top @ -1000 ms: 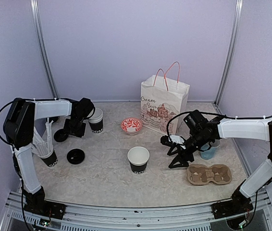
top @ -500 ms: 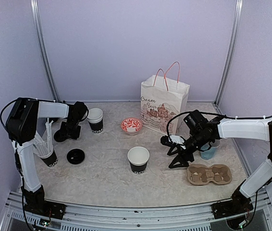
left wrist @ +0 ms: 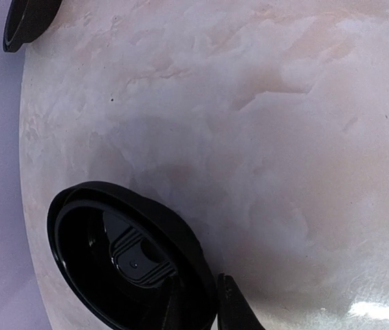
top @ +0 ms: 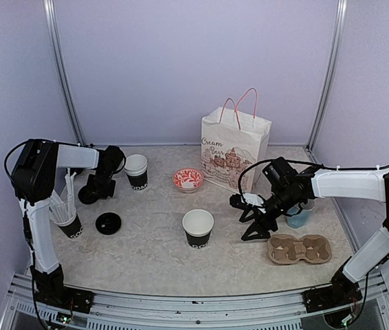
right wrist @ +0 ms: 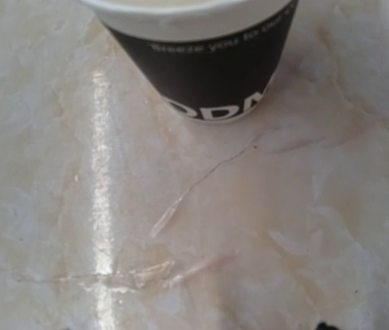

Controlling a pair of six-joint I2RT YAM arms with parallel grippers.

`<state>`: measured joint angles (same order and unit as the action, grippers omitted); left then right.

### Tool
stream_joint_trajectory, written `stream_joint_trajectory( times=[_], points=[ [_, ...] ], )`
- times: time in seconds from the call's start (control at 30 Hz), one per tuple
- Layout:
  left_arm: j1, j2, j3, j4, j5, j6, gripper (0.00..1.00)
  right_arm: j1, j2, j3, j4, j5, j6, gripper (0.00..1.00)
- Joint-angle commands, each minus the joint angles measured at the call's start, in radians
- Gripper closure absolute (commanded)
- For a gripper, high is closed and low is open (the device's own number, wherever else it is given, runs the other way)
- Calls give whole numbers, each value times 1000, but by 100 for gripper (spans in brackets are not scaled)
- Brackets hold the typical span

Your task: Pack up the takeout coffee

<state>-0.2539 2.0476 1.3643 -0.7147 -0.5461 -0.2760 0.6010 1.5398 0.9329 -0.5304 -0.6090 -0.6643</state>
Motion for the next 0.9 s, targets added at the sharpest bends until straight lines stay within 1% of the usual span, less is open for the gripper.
stream_joint_trajectory(
  times=[0.0, 0.13, 0.23, 0.33, 0.43, 0.53, 0.63, 0.77, 0.8, 0.87],
  points=[
    [-6, 8, 21, -13, -21, 5, 85, 8, -12, -1, -19, -6, -5, 25],
    [-55, -35, 18, -39, -49, -3, 95, 8, -15, 0, -20, -11, 0, 25],
    [-107, -63, 39, -94, -63, -22, 97, 8, -17, 5, -21, -12, 6, 25],
    [-172, -110, 83, -161, -47, -51, 98, 7, -36, 25, -37, -11, 15, 26],
    [-233, -173, 168, -244, -34, -87, 98, 4, -73, 56, -66, -8, 14, 25],
    [-299, -223, 296, -336, -16, -108, 98, 3, -108, 92, -107, -3, 5, 25],
    [-362, -269, 391, -342, 69, -110, 98, 3, -140, 155, -156, -2, 2, 25],
    [-430, -321, 497, -347, 143, -127, 98, 2, -191, 228, -168, -23, 23, 23],
    [-448, -328, 515, -336, 160, -123, 98, 1, -201, 243, -168, -29, 34, 23],
    [-500, -347, 515, -261, 208, -76, 98, 2, -212, 276, -166, -29, 59, 23]
  ],
)
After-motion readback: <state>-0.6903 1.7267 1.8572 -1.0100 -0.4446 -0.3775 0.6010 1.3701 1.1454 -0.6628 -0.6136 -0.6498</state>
